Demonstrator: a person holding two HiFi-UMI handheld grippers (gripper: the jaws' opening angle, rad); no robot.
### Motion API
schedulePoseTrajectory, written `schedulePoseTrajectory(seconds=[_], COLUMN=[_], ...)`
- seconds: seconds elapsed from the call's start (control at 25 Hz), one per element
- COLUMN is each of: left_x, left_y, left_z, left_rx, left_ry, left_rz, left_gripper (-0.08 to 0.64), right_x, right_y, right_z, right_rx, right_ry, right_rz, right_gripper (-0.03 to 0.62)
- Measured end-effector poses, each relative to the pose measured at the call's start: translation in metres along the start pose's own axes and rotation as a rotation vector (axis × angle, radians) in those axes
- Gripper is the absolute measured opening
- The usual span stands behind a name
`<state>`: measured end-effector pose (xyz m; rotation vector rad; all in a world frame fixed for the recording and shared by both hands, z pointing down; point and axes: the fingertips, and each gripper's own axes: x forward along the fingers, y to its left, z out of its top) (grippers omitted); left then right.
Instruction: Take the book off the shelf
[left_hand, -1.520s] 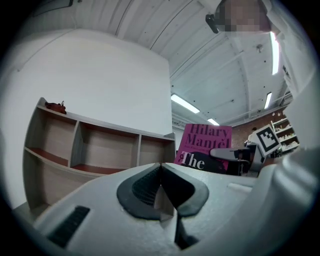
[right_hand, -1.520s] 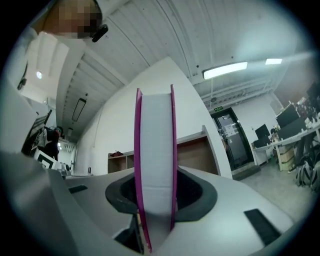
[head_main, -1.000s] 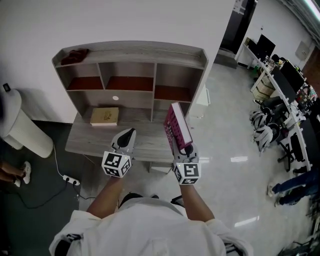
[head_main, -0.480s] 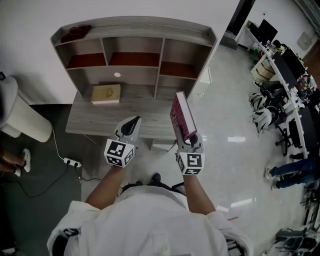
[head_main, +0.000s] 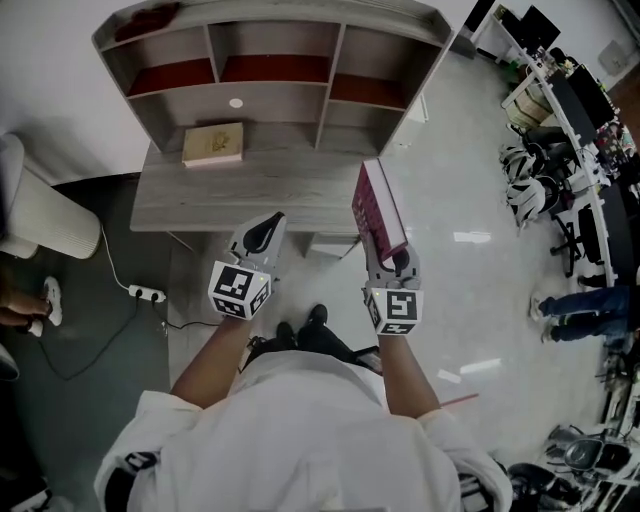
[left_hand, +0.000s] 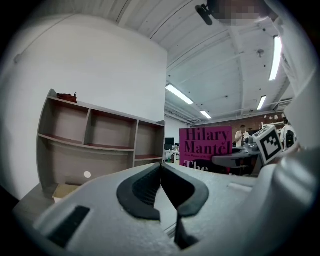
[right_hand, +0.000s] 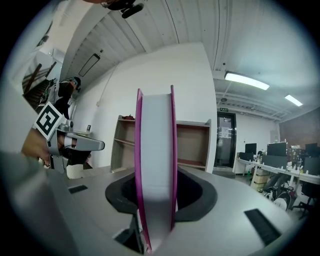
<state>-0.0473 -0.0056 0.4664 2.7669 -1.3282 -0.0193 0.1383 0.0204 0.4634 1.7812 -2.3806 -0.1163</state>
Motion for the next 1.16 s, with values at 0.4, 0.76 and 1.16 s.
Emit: schedulePoseTrajectory(seconds=[0.4,0.76,1.16], left_x=[-0.026,-0.023,-0.009], left_y=[-0.020,-0.053,-0.083], left_z=[-0.011,-0.003,-0.007], left_rx=[0.001,-0.026,-0.033], left_ry=[-0.009,-0.013,0.009], left_rz=[-0.052,-0.091,-0.125], left_gripper=[0.015,0.015,0.015], right_x=[-0.020,-0.041,-0.055], right_y=[0.022,0.005,-0.018], right_z=[-0.019,-0.008,-0.003], right_rx=[0.037,-0.005,-0.010], right_ry=[0.049,0.000,-0.029], right_rz=[0.062,0.091,0.084], right_gripper=[0.143,0.144,0.144])
